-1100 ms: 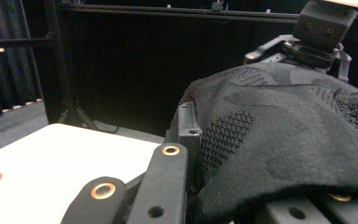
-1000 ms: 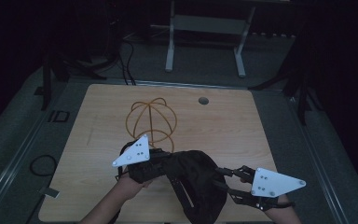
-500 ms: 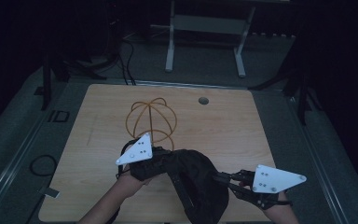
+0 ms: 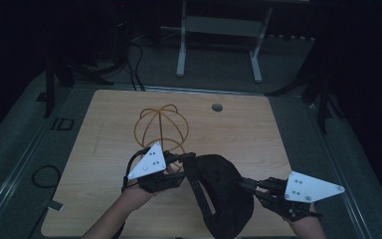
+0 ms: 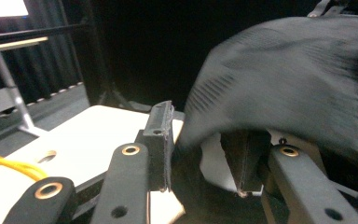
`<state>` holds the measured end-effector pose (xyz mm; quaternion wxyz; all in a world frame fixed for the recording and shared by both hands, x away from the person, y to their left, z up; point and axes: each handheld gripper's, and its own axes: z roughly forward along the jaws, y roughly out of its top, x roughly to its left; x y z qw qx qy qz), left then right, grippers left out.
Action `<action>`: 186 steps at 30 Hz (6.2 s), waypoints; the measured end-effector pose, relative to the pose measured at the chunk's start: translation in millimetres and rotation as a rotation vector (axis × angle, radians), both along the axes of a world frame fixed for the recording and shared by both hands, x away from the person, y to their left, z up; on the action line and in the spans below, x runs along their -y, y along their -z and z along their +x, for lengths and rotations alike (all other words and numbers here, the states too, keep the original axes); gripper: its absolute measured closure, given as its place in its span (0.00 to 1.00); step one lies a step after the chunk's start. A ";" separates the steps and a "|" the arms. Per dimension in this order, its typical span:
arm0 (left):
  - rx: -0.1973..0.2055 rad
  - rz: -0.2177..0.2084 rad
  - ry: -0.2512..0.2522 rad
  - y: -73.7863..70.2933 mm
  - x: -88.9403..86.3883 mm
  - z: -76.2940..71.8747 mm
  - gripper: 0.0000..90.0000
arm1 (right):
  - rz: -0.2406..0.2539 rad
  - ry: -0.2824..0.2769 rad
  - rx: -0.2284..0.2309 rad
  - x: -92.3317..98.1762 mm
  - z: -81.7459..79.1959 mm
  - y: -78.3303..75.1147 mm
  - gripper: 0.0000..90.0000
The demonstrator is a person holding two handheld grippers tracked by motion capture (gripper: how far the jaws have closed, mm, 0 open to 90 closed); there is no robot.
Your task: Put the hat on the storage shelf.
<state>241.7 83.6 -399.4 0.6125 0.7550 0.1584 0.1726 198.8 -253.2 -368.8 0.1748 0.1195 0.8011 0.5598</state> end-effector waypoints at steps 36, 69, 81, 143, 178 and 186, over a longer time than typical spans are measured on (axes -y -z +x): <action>-0.096 -0.006 -0.212 52.2 -96.1 -26.4 0.23 | 0.101 0.260 0.085 -9.5 61.4 -53.3 0.97; -0.169 -0.037 -0.477 140.2 -153.3 -31.8 0.02 | 0.003 0.161 -0.008 -128.8 132.1 -52.6 0.97; -0.169 -0.031 -0.466 142.4 -151.3 -32.1 0.02 | -0.025 0.140 -0.047 -153.7 144.2 -38.9 0.97; -0.181 -0.018 -0.428 148.2 -149.8 -32.1 0.02 | -0.060 0.088 -0.142 -169.6 148.6 -10.7 0.31; -0.182 -0.013 -0.425 149.5 -148.7 -32.7 0.02 | -0.050 0.103 -0.138 -118.1 132.5 23.2 0.15; -0.187 -0.016 -0.421 149.6 -149.0 -32.4 0.02 | -0.063 0.095 -0.145 -108.3 123.5 33.9 0.15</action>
